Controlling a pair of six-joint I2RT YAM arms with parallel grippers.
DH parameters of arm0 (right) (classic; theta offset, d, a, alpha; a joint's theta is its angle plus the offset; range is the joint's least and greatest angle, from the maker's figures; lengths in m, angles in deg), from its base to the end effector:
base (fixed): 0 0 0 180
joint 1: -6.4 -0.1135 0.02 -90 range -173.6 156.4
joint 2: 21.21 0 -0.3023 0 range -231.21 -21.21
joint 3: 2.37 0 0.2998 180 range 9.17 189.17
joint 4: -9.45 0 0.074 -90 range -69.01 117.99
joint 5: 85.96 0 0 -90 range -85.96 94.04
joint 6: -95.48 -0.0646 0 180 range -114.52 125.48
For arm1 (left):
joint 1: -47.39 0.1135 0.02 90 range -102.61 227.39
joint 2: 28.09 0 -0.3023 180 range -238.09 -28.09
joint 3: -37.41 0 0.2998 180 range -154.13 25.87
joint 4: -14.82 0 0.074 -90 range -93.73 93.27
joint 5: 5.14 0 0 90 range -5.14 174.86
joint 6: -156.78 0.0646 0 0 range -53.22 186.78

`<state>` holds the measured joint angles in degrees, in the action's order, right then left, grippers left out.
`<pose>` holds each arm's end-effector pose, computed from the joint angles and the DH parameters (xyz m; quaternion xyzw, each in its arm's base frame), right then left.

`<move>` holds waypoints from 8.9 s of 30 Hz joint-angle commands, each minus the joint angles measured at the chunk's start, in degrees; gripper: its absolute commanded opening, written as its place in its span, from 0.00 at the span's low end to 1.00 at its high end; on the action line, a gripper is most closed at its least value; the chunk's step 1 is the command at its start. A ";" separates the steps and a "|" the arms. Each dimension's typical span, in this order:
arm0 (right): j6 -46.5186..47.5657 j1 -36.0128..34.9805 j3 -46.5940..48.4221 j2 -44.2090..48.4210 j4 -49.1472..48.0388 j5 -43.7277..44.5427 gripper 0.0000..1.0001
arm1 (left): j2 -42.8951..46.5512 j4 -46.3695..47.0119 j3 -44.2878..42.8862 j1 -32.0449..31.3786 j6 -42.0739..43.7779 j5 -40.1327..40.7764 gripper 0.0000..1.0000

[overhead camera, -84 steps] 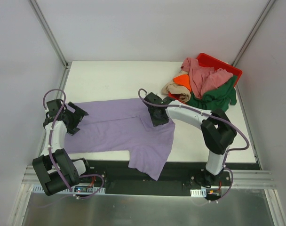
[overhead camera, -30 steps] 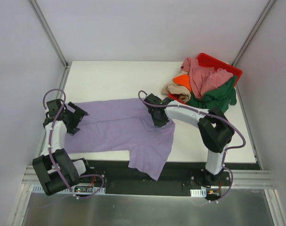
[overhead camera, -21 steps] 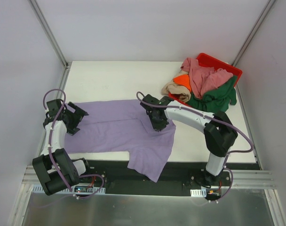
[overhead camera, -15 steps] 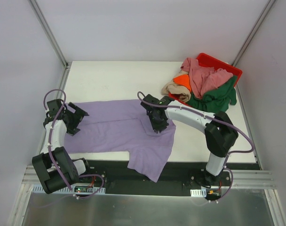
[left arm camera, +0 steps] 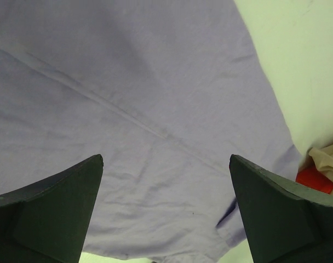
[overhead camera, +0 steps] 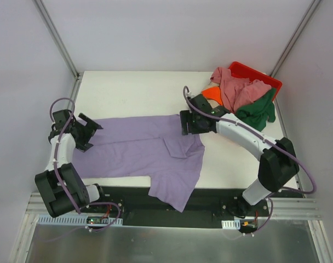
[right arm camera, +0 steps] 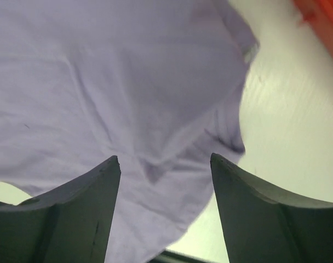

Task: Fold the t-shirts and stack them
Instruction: Fold the flattened tshirt in 1/3 of the way, then grap the side of the flattened tshirt closest away from the robot with both arms, then fold the other side of the tshirt into a rectangle

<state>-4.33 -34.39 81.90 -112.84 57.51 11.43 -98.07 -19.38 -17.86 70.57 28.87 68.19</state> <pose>0.3115 0.2578 0.2636 -0.2360 0.9233 0.0711 0.2944 0.2792 0.0994 0.2190 -0.4271 0.8238 -0.1791 0.3270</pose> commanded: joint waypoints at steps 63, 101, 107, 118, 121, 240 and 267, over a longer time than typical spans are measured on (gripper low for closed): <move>11.73 -1.39 -14.20 13.15 -13.49 -4.94 0.96 | 2.48 -5.40 7.77 19.70 -7.37 29.25 0.72; 20.01 -25.72 -19.11 11.66 -10.32 -11.27 0.94 | -6.40 7.63 10.33 23.49 -1.91 16.75 0.00; 17.01 -33.73 -21.13 8.58 -12.17 -9.77 0.84 | -6.05 7.54 10.42 23.49 -2.08 16.75 0.00; 13.85 -37.87 -22.02 3.57 -9.70 -1.79 0.72 | -6.05 7.80 10.68 23.49 -1.99 15.08 0.00; 14.20 -37.87 -20.35 3.13 -9.88 3.40 0.72 | -6.40 7.98 10.68 23.49 -2.08 15.08 0.00; 27.48 -2.88 24.96 -16.85 -4.95 17.16 0.89 | -9.41 0.24 -17.19 11.89 -7.27 10.08 0.99; 11.04 -2.89 16.21 -24.20 -16.21 -22.17 0.96 | -10.01 0.42 -9.10 9.96 0.91 4.27 0.99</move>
<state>7.39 -37.24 93.73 -135.31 43.84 -10.14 -108.23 -18.88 -27.10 80.75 28.32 71.86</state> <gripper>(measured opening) 0.961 0.990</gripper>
